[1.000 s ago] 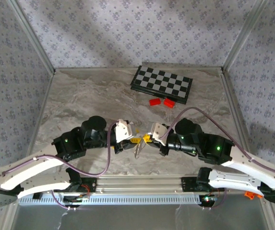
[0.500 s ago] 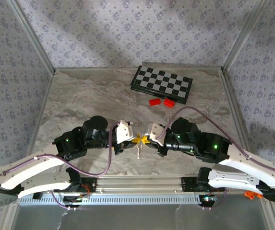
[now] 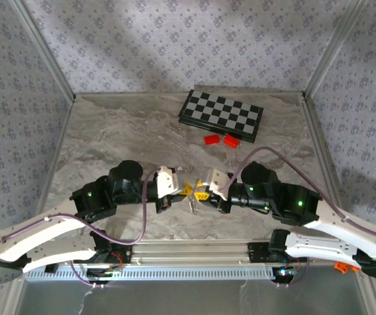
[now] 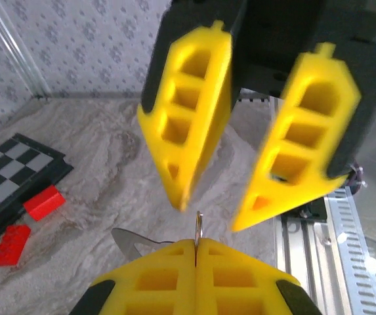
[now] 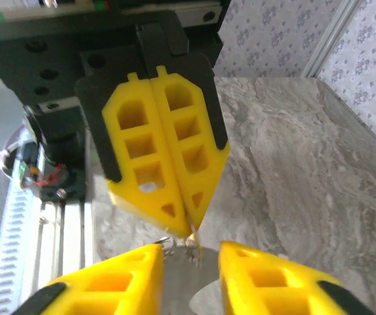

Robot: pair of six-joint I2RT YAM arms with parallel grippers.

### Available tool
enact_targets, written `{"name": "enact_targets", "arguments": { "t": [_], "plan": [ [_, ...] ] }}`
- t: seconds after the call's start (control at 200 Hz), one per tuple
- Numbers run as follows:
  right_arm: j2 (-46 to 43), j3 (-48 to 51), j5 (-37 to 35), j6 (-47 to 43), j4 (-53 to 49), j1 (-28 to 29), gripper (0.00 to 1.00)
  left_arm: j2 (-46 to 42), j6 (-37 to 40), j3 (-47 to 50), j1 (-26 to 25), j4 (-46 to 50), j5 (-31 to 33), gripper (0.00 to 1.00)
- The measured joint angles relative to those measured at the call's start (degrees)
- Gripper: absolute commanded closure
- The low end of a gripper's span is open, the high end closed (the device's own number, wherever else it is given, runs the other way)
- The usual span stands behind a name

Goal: Put the keys on the keyring

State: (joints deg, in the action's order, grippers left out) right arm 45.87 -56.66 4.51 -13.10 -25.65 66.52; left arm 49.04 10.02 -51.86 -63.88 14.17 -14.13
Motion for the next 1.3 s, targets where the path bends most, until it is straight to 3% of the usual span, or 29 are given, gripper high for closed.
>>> {"name": "enact_targets", "arguments": {
  "t": [0.165, 0.375, 0.81, 0.97, 1.134, 1.209, 1.299],
  "plan": [
    [-5.90, 4.55, 1.49, 1.49, 4.44, 0.00, 0.51, -3.78, -1.81, 4.28, 0.00, -7.72, -1.99, 1.00],
    [-8.66, 6.58, 2.93, 2.64, 8.66, -0.17, 0.58, -4.98, -4.17, 6.40, 0.00, -14.38, -5.31, 1.00],
    [-7.02, 8.17, 6.78, 3.52, 15.43, -0.83, 0.68, -5.01, -6.23, 7.15, 0.00, -17.49, -6.51, 1.00],
    [-6.03, 8.44, 7.41, 4.09, 16.68, -0.94, 0.78, -5.01, -6.51, 7.28, 0.00, -17.86, -7.17, 1.00],
    [-5.70, 8.70, 7.98, 4.68, 17.40, -1.09, 1.00, -5.03, -6.64, 7.45, 0.02, -17.88, -7.28, 1.00],
    [-5.70, 8.79, 7.96, 4.90, 17.64, -1.16, 1.00, -5.09, -6.64, 7.45, 0.07, -17.84, -7.17, 1.00],
    [-5.68, 8.79, 7.74, 4.72, 17.51, -1.14, 1.00, -5.14, -6.45, 7.45, 0.11, -17.38, -6.86, 0.83]
  ]
}}
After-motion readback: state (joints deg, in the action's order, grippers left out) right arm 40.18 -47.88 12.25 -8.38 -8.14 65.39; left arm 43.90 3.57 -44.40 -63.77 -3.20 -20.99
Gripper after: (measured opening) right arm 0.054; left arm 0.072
